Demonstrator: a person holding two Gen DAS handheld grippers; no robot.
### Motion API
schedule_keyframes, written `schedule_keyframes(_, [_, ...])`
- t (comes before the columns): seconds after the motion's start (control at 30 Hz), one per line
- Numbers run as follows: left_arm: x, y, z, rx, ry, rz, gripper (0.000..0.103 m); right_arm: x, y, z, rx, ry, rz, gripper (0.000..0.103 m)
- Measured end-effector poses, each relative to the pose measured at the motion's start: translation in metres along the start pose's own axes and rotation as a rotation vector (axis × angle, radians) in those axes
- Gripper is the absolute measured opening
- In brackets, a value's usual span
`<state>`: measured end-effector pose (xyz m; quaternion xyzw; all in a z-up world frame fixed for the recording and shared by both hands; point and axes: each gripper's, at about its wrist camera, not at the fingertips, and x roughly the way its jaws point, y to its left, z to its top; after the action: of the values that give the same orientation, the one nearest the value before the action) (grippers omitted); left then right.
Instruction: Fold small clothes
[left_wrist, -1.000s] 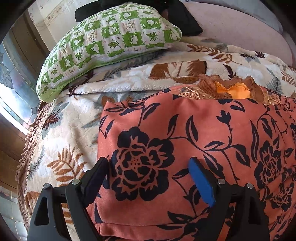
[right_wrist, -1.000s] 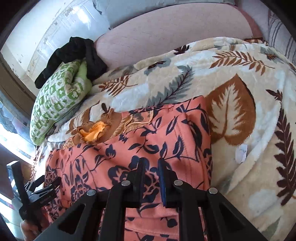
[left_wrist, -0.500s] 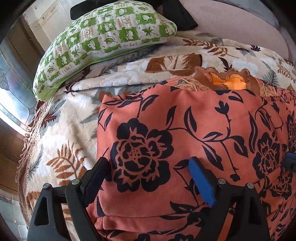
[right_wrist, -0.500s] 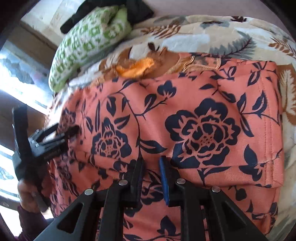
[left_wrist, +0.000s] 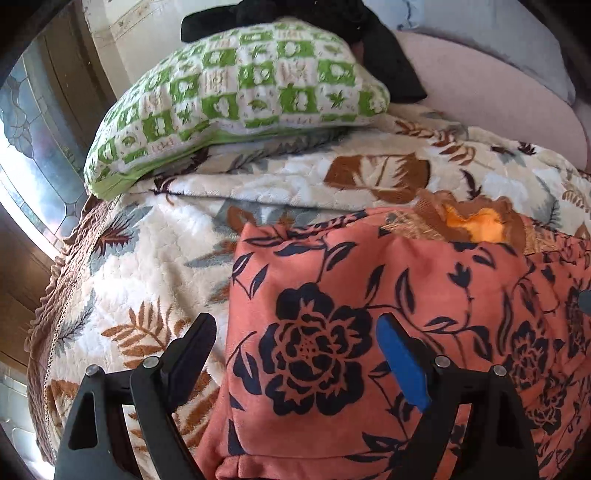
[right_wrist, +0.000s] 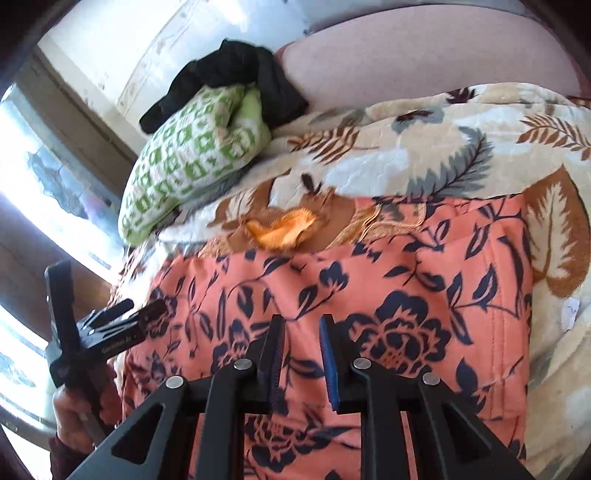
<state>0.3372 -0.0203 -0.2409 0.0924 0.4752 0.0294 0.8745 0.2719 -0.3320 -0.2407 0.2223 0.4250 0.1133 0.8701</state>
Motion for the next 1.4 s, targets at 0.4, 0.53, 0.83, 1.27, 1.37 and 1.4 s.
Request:
schedule_keyframes(0.4, [0.012,0.025,-0.010,-0.055,0.086,0.043,0.093,0.014,0.036,0.003,-0.082,-0.008,0.027,0.055])
schedule_keyframes(0.53, [0.013,0.026,-0.012,-0.026,0.092,0.040,0.093,0.046,0.073,0.002,-0.159,0.017,-0.016,0.047])
schedule_keyframes(0.83, [0.022,0.046,-0.008,-0.072,0.137,-0.061,0.093,0.091,0.081,0.020,-0.068,0.086,-0.096,0.042])
schedule_keyframes(1.27, [0.006,0.040,-0.037,0.092,0.071,-0.014,0.094,0.031,0.084,-0.093,-0.251,0.111,-0.178,0.044])
schedule_keyframes(1.37, [0.004,0.046,-0.044,0.077,0.060,-0.036,0.096,0.017,0.070,-0.110,-0.213,0.083,-0.147,0.044])
schedule_keyframes(1.4, [0.001,0.050,-0.047,0.055,0.064,-0.055,0.096,0.012,0.067,-0.112,-0.194,0.083,-0.141,0.044])
